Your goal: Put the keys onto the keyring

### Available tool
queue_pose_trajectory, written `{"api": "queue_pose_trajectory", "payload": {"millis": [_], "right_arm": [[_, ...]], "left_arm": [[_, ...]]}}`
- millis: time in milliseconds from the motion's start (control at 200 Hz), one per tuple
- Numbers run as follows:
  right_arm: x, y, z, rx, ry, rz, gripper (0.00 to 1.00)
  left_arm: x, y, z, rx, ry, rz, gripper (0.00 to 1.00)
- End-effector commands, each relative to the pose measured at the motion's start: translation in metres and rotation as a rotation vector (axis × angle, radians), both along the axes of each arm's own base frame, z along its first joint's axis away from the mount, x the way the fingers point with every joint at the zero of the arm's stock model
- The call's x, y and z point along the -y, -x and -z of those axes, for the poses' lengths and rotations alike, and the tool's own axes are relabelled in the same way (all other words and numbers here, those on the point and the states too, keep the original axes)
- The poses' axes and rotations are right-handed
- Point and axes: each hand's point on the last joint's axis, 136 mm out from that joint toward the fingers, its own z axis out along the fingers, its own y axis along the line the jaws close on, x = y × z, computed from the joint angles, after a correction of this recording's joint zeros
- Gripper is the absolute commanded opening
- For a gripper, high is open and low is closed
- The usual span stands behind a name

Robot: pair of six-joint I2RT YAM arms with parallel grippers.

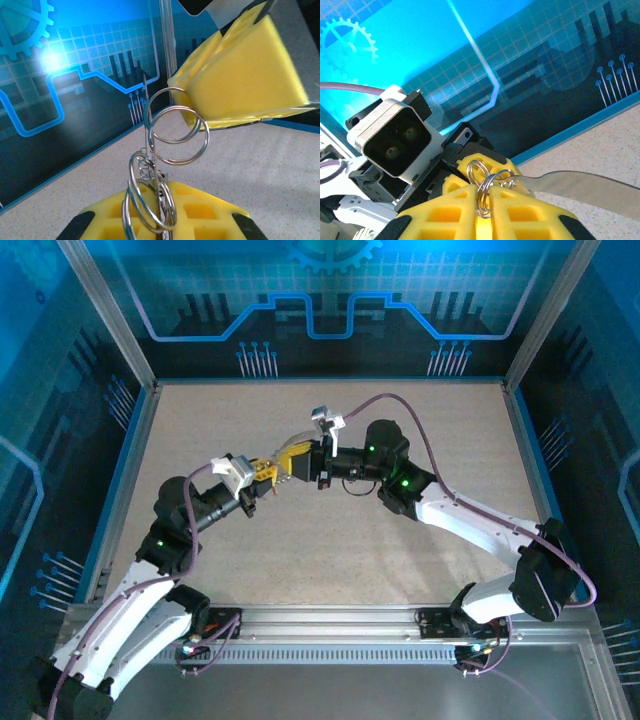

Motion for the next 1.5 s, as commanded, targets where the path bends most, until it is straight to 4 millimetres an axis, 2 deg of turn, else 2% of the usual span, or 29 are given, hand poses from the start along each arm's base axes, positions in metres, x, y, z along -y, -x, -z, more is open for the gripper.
{"api": "queue_pose_trajectory", "payload": {"millis": [0, 420, 710, 845, 925, 1040, 1186, 1306, 1411, 1496], "right_arm": [[-0.009, 0.007, 0.004, -0.011, 0.025, -0.038, 0.17], [-0.01, -0.004, 0.015, -0.02, 0.063, 0.011, 0.2], [0.0, -0.008, 0.005, 0.042, 0.09, 0.064, 0.27], [0.005, -0.005, -0.002, 0.091, 0.084, 0.071, 0.3], [0.008, -0.001, 0.001, 0.123, 0.114, 0.066, 0.3], [0.01, 0.009, 0.002, 0.257, 0.162, 0.04, 0.3], [0.012, 0.025, 0.014, 0.563, 0.297, -0.012, 0.32], [0.016, 0.018, 0.021, 0.788, 0.427, 0.023, 0.36], [0.015, 0.023, 0.023, 1.051, 0.501, -0.001, 0.36], [0.019, 0.015, 0.025, 1.234, 0.602, 0.018, 0.37]], "left_arm": [[0.003, 0.007, -0.028, 0.093, 0.031, 0.031, 0.0], [0.003, 0.008, -0.029, 0.097, 0.03, 0.035, 0.0], [0.002, 0.004, -0.023, 0.086, 0.013, 0.019, 0.0], [0.002, 0.004, -0.025, 0.09, 0.025, 0.021, 0.0], [0.003, 0.003, -0.027, 0.091, 0.034, 0.023, 0.0], [0.003, 0.003, -0.028, 0.092, 0.041, 0.023, 0.0], [0.003, 0.004, -0.027, 0.085, 0.041, 0.03, 0.0], [0.004, 0.006, -0.027, 0.083, 0.042, 0.039, 0.0], [0.005, 0.007, -0.027, 0.078, 0.044, 0.047, 0.0], [0.006, 0.009, -0.028, 0.074, 0.046, 0.055, 0.0]]}}
